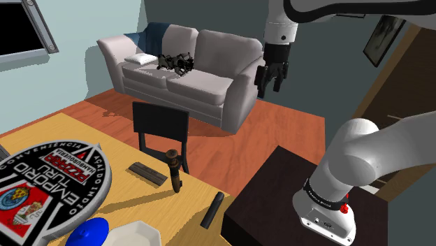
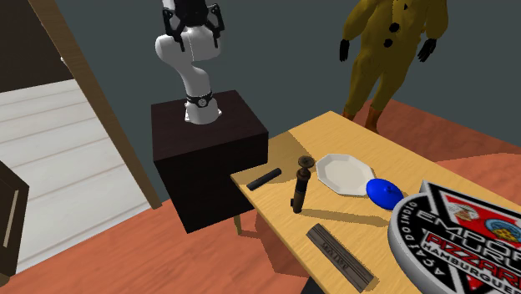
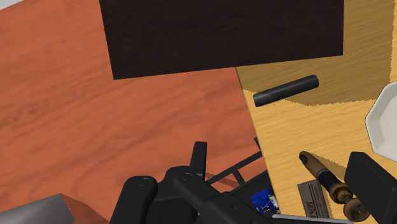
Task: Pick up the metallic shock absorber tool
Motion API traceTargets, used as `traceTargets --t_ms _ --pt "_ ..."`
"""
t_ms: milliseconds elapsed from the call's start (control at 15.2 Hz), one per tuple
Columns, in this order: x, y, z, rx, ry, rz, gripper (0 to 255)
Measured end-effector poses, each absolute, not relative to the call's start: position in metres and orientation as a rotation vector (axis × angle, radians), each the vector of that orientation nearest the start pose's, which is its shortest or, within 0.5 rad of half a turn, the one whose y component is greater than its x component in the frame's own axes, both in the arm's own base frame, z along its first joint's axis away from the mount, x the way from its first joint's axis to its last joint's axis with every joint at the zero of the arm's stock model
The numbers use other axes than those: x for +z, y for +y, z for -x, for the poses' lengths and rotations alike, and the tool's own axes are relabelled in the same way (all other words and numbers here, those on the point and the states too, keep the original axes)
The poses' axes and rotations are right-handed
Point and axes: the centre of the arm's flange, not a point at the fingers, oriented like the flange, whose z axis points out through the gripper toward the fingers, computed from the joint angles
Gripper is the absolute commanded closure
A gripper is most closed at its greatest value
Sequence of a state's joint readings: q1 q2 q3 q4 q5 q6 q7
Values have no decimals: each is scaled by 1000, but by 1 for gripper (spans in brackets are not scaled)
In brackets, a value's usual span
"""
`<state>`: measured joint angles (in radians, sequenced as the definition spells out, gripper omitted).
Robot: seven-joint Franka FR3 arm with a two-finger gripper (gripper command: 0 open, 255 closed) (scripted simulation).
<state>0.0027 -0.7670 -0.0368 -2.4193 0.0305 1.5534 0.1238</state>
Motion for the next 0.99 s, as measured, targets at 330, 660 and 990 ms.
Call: traceTargets --t_ms 330,660,990 --pt "533 11 -330 151 242 3083 0" --pt "493 49 -363 134 267 3090 0" --pt "453 86 -404 117 293 3097 0"
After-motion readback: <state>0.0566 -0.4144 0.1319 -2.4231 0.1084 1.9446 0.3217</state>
